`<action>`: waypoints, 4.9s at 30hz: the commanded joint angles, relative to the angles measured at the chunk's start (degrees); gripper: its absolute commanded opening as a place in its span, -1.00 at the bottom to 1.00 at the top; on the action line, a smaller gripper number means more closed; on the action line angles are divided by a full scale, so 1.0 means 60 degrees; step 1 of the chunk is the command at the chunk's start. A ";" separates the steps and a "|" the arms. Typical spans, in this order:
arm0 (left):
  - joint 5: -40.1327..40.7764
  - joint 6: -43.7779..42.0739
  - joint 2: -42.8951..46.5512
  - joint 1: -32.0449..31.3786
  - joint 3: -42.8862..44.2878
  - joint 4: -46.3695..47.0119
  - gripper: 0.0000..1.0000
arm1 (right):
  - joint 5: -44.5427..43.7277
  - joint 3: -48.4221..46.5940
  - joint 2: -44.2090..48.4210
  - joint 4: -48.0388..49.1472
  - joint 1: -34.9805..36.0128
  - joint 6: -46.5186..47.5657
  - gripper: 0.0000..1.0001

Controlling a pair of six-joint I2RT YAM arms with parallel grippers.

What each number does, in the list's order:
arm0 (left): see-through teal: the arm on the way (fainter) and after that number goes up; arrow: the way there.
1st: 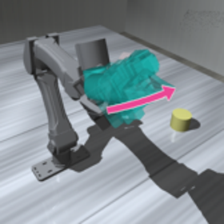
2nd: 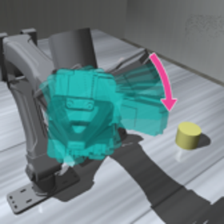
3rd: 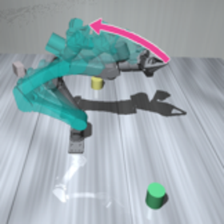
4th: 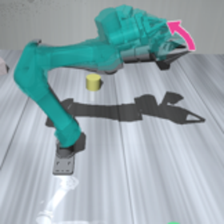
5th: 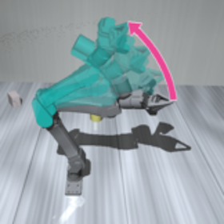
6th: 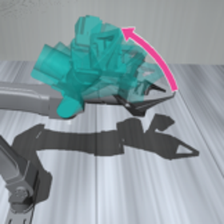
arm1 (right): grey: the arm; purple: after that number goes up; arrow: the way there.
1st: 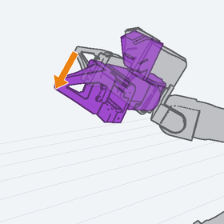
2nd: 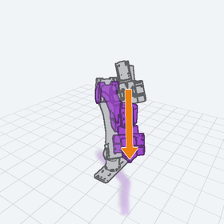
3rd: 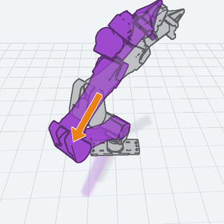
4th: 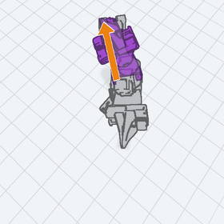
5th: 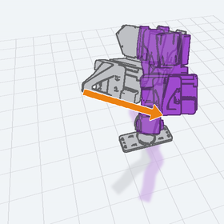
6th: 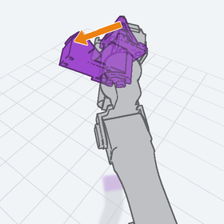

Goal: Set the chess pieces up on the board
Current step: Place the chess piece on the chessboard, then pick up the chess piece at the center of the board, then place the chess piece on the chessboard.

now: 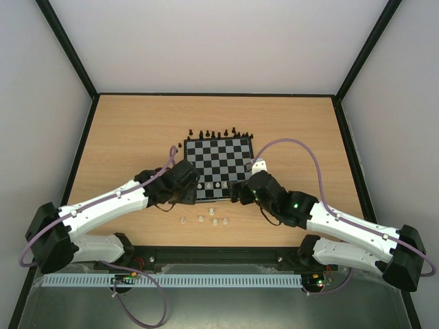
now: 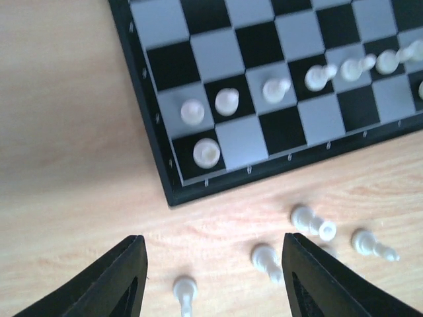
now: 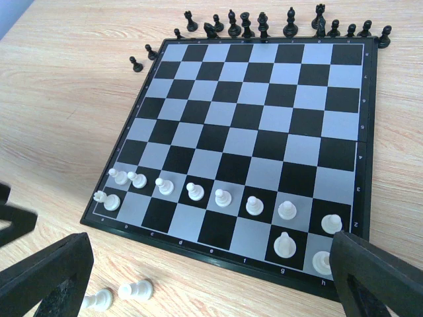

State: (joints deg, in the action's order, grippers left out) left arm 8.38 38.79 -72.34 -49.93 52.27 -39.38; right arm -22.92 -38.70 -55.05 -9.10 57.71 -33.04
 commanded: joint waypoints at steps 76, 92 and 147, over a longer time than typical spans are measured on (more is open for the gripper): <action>0.0937 0.2021 -0.1078 -0.1302 0.0171 0.0015 -0.96 | -0.0334 0.0070 0.0596 -0.0257 -0.0024 -0.0158 0.97; 0.0680 0.1193 -0.3317 -0.0858 0.1943 0.0068 -0.96 | -0.0752 0.0021 0.1145 -0.0649 -0.0024 -0.0313 0.97; 0.0726 0.1047 -0.2985 -0.0357 0.1870 0.0035 -0.50 | -0.0496 0.0034 0.1076 -0.0577 -0.0015 -0.0260 0.97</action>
State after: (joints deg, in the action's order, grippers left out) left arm 10.90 44.95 -94.70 -51.40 60.40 -35.55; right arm -25.47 -38.70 -48.80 -11.75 57.71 -33.95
